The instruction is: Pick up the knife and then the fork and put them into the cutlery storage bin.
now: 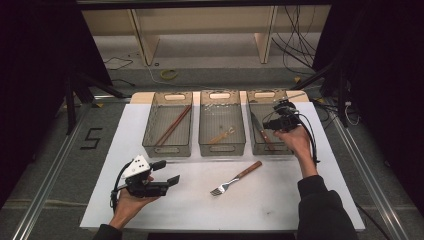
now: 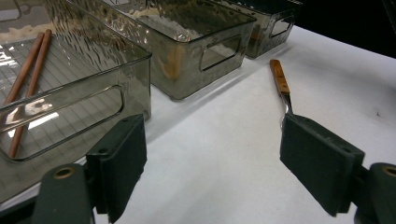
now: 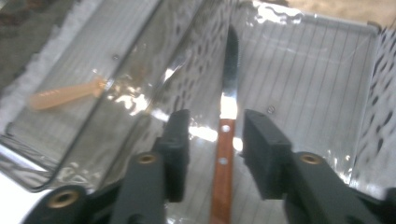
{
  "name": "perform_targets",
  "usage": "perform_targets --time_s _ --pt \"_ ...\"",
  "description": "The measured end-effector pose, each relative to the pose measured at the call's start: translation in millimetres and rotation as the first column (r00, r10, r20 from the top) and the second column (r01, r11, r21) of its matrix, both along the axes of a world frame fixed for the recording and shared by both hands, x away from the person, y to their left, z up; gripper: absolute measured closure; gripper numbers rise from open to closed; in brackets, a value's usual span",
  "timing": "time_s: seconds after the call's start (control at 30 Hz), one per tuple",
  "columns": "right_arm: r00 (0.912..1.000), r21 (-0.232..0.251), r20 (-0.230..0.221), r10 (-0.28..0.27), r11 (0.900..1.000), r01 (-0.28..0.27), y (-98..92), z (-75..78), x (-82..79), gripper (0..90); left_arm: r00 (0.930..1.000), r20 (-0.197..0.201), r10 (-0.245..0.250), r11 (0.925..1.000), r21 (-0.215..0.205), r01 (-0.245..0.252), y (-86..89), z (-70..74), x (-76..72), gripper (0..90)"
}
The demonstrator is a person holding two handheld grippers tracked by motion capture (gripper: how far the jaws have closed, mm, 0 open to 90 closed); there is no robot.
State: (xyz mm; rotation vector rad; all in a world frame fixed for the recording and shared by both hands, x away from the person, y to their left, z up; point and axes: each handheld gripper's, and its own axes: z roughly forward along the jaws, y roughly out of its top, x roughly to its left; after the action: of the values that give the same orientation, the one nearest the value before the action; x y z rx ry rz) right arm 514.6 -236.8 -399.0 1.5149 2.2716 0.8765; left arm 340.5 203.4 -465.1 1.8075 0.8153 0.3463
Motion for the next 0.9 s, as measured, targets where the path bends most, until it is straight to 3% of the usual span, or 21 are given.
perform_targets --time_s 0.2,0.37,0.5,0.77,0.9 --pt "0.9943 0.034 0.07 0.081 0.996 -0.083 10.0 13.8 -15.7 49.5 1.0 0.001 0.0 1.0 -0.001 0.0 -0.4 0.1 -0.1 22.2" --pt "0.9769 0.059 0.114 0.181 0.98 -0.188 23.7 18.6 -35.1 46.4 1.0 0.001 0.0 1.0 -0.001 0.0 -0.3 0.1 -0.2 22.2" --pt "0.964 0.082 0.138 0.227 0.967 -0.239 33.2 17.8 -50.6 44.5 1.0 0.003 -0.001 1.0 -0.001 0.001 -0.1 0.1 -0.3 22.2" --pt "0.9368 0.109 0.19 0.294 0.942 -0.317 47.6 13.3 -78.5 44.8 1.0 0.006 -0.002 1.0 -0.001 0.002 -0.1 0.3 -0.4 22.1" --pt "0.9284 0.106 0.193 0.317 0.934 -0.341 53.6 8.4 -86.2 47.7 1.0 0.009 -0.001 1.0 -0.002 0.001 0.1 0.3 -0.5 22.0"
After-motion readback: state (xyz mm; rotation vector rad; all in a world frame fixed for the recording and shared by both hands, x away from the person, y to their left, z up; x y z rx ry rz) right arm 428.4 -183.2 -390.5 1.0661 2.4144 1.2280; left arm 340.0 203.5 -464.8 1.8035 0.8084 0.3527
